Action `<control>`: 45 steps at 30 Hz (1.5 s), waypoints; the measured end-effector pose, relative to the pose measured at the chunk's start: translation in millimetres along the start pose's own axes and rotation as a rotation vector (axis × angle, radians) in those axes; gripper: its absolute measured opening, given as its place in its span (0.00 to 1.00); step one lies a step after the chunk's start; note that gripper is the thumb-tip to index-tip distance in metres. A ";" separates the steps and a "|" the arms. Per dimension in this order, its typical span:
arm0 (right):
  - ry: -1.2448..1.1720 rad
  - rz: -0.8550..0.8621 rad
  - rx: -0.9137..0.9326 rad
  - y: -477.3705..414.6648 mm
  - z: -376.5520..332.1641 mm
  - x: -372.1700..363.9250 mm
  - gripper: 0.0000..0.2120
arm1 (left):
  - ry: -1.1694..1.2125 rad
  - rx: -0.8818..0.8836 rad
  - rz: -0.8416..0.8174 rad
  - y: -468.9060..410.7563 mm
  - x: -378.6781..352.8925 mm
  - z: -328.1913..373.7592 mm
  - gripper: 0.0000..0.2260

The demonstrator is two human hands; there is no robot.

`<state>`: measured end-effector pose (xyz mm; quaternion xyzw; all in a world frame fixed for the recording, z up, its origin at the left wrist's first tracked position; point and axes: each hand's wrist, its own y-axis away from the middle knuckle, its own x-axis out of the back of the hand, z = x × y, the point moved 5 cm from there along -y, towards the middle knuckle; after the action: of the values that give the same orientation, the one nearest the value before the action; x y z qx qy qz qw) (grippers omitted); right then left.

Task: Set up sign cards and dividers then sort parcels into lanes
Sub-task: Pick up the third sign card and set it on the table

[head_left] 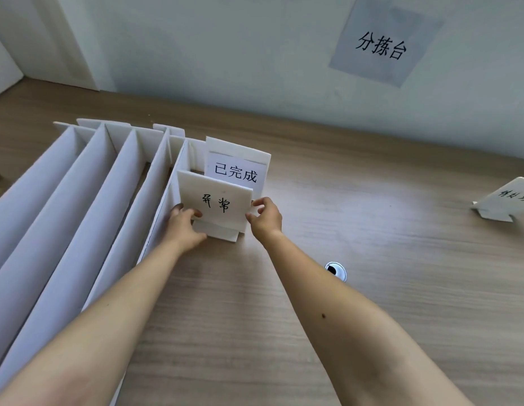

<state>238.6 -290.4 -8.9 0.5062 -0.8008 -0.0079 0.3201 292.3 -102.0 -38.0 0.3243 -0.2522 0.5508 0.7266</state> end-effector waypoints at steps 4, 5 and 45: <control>-0.054 -0.021 0.013 1.5 -3.3 3.8 0.12 | -0.010 -0.022 0.006 1.7 1.6 9.3 0.21; -0.060 -0.025 0.018 1.8 -4.2 4.3 0.11 | -0.015 -0.027 0.001 1.7 1.7 11.3 0.21; -0.423 0.250 -0.098 115.0 23.4 175.2 0.08 | 0.372 -0.151 -0.141 136.3 5.2 111.8 0.12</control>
<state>84.3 -384.6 99.6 0.3742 -0.9051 -0.1128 0.1678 161.3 -157.4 66.2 0.1786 -0.1310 0.5283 0.8197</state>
